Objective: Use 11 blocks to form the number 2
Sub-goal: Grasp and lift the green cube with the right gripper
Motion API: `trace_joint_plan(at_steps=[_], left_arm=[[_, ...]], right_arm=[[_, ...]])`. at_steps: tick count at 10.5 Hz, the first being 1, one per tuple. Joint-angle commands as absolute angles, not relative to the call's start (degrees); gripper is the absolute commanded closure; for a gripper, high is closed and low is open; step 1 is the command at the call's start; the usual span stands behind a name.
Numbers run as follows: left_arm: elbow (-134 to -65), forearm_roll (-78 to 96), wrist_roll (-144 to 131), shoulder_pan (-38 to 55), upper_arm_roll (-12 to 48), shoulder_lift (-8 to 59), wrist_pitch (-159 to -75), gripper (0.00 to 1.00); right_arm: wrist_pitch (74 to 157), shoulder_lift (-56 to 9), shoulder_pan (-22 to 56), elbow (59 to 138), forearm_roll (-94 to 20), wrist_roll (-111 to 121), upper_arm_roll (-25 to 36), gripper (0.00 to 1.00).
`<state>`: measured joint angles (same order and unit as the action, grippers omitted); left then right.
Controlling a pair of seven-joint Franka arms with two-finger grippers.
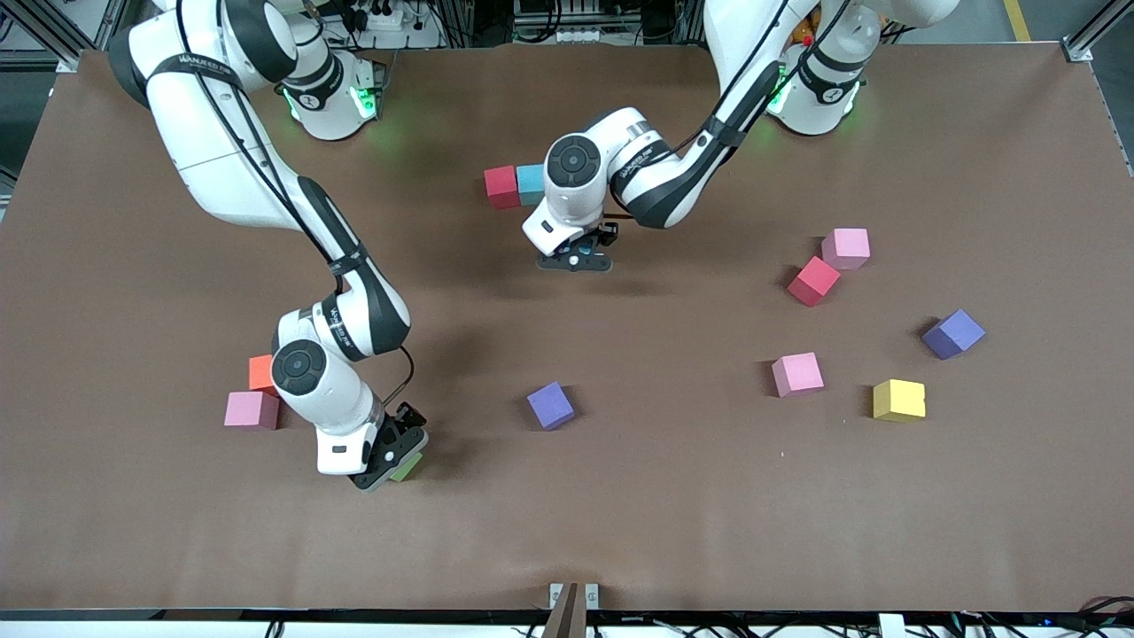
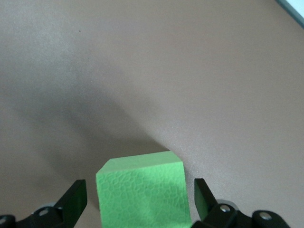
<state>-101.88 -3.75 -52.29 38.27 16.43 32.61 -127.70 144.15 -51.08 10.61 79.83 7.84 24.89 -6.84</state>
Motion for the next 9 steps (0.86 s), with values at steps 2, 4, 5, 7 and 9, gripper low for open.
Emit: trace_joint_plan(at_steps=[2,4,5,7,9], left_arm=[[-100.81,-9.92,-62.12,38.76,16.87,32.96,-127.62,1.00],[-100.72,-10.02,-62.67,38.67,17.23,33.05,-128.41,1.00],[-100.81,-9.93,-62.67,38.76,17.31,33.22,-128.50,1.00],[-101.16,-10.11,-62.84,38.76,18.10,33.66,-130.68,1.00],[-101.07,-10.11,-62.93,39.55,18.19,34.10,-130.96,1.00]], right_arm=[[143.26,-52.12,9.76,77.17,6.94,25.40,-7.82,0.00],[142.91,-52.03,9.23,77.17,6.68,25.58,-7.82,0.00],[141.34,-51.94,9.14,76.99,6.68,25.66,-7.91,0.02],[137.83,-51.94,8.97,75.59,6.59,25.75,-8.00,0.03],[136.68,-51.94,8.44,75.59,3.45,26.27,-8.17,0.05]])
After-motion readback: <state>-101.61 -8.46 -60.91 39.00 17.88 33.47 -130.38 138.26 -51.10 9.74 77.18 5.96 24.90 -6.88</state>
